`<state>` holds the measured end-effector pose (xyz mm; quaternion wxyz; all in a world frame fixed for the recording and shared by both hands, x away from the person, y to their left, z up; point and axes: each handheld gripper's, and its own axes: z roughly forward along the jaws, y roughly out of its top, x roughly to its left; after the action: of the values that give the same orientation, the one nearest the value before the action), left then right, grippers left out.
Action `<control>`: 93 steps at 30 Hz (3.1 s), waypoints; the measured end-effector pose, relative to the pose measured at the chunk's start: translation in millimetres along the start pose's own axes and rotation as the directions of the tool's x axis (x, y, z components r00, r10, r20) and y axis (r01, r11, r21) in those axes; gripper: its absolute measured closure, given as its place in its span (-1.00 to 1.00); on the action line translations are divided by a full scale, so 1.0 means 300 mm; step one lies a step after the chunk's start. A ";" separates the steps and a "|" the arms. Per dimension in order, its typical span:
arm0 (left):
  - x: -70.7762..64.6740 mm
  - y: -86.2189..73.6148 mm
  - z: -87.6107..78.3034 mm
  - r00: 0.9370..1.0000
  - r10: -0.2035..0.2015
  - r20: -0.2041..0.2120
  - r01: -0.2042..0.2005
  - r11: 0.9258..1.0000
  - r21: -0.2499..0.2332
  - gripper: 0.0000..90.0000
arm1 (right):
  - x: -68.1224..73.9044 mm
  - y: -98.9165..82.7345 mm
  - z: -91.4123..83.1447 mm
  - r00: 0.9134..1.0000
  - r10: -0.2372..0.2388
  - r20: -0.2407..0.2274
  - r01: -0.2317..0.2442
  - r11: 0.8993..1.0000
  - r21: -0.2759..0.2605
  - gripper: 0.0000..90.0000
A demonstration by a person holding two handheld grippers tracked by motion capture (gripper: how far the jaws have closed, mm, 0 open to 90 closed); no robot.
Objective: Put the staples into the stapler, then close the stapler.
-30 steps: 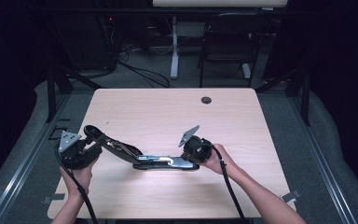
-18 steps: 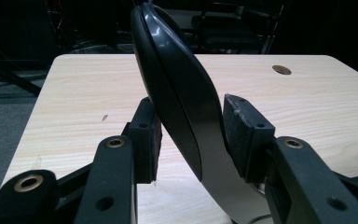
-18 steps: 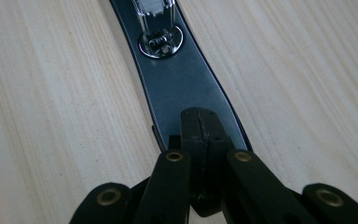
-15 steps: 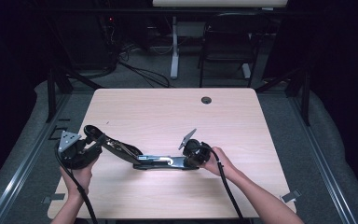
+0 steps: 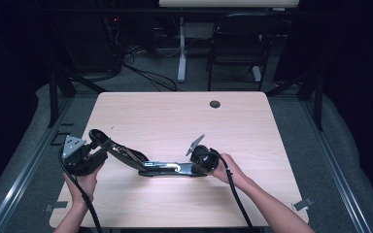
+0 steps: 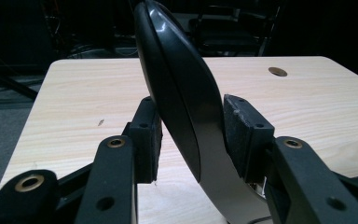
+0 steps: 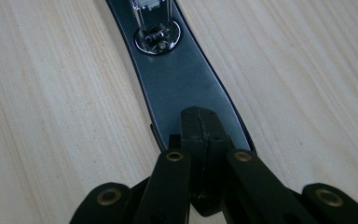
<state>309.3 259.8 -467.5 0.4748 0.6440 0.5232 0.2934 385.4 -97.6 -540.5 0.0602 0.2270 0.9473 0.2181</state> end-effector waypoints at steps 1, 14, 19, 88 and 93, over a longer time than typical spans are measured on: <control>-0.003 0.001 0.000 1.000 0.001 0.001 -0.001 1.000 0.002 0.31 | 0.000 0.000 0.000 1.000 0.001 -0.001 -0.001 1.000 0.000 1.00; -0.035 -0.014 0.030 0.999 0.012 0.051 -0.013 0.999 0.035 0.15 | 0.001 -0.001 0.000 1.000 -0.008 0.006 0.008 1.000 -0.002 1.00; -0.052 -0.019 0.042 0.997 0.020 0.077 -0.024 0.999 0.046 0.13 | 0.000 -0.001 0.000 1.000 -0.007 0.002 0.007 1.000 -0.002 1.00; -0.292 -0.014 0.087 0.988 0.150 0.031 -0.150 0.988 0.021 0.32 | -0.023 -0.010 -0.002 1.000 0.025 -0.011 -0.025 1.000 -0.017 0.96; -0.307 -0.016 0.092 0.988 0.152 0.027 -0.153 0.988 0.018 0.30 | -0.033 -0.007 -0.025 0.999 0.035 -0.001 -0.035 0.999 -0.026 0.96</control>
<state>305.9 163.8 -471.3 0.4511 0.6907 0.4692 0.3152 391.7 -106.7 -534.6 0.0592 0.2426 0.9403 0.2312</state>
